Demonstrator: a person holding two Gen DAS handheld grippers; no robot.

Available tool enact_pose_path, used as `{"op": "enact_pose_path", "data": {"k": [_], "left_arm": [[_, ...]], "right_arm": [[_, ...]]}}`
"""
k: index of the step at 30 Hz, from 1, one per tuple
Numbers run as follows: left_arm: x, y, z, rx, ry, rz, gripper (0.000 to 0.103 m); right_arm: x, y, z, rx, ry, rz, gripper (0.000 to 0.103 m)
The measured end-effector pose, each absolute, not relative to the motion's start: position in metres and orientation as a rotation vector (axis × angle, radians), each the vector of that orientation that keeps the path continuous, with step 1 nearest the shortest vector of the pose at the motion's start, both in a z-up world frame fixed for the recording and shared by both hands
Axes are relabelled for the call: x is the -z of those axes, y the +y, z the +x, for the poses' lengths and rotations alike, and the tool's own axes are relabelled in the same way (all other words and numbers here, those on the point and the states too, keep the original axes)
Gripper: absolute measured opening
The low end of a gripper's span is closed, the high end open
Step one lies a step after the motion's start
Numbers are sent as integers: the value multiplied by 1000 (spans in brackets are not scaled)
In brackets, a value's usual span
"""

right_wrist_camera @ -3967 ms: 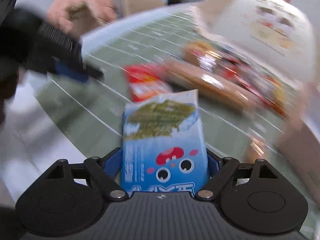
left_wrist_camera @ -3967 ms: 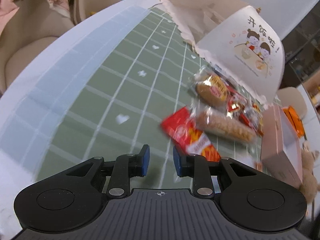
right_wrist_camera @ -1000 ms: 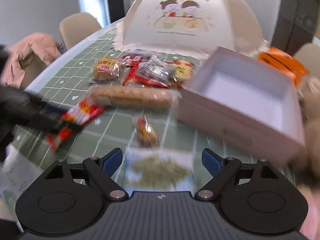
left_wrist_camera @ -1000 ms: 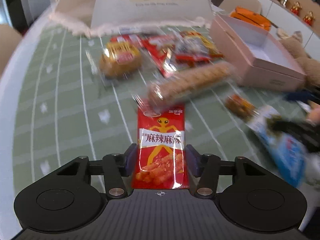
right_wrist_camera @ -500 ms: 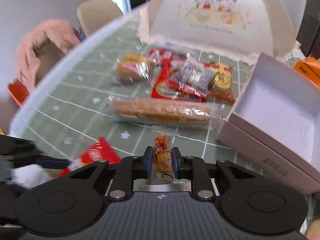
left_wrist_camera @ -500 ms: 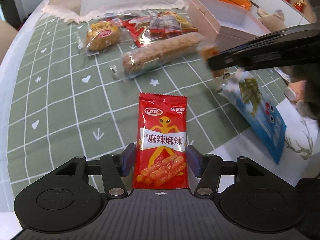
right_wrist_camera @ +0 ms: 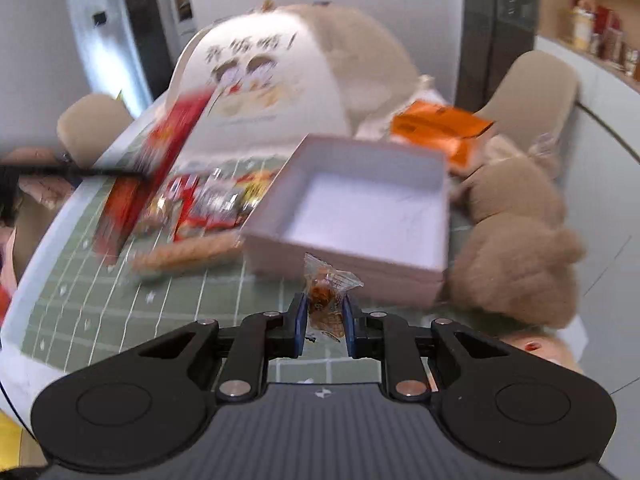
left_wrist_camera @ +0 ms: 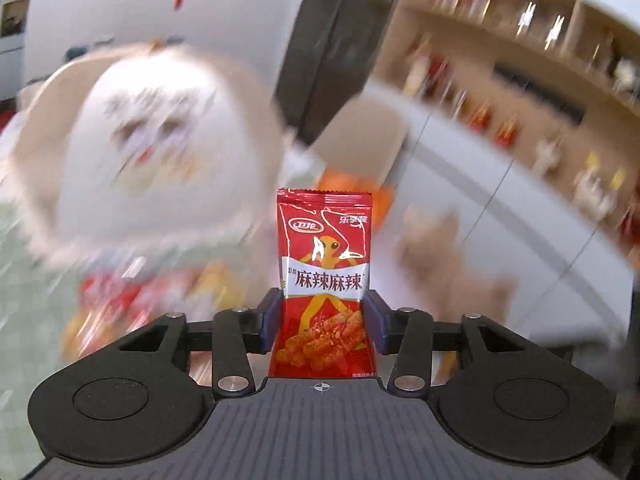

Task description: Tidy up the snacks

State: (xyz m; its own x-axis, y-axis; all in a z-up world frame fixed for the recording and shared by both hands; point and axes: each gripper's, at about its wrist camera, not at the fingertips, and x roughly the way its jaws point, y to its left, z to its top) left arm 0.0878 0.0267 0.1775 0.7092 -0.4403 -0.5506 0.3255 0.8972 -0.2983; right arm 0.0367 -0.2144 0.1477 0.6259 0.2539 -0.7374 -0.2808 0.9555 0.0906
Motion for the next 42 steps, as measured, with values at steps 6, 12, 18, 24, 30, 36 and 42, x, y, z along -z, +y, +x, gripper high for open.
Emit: {"op": "enact_pose_path", "data": {"k": [6,12,18,24,30,36,42], "left_arm": [[-166,20,133,422,651,-329,50],[-113,65,94,324,747,-382,50],[-84,114,68,166,819,-422,50],[-81,141,78,72,840,-416,50],[-68,110,137,108,859,-352,50],[-45,73,194,103,878,-194,51],[-34,60,203,94,864,-64,48]], "right_arm": [[-167,-221,46,-255,797,-39,19],[-200,-229,88,-245,738,-17,19],[-215,-208,160,-215,702,-64,63],[-177,-175,143,-395,824,1,70],[-109,-153,83,-431,987,-57,70],[-75,-155,38,-371,1075,-139,70],[-70,-158,27,-331,1082,-177,70]]}}
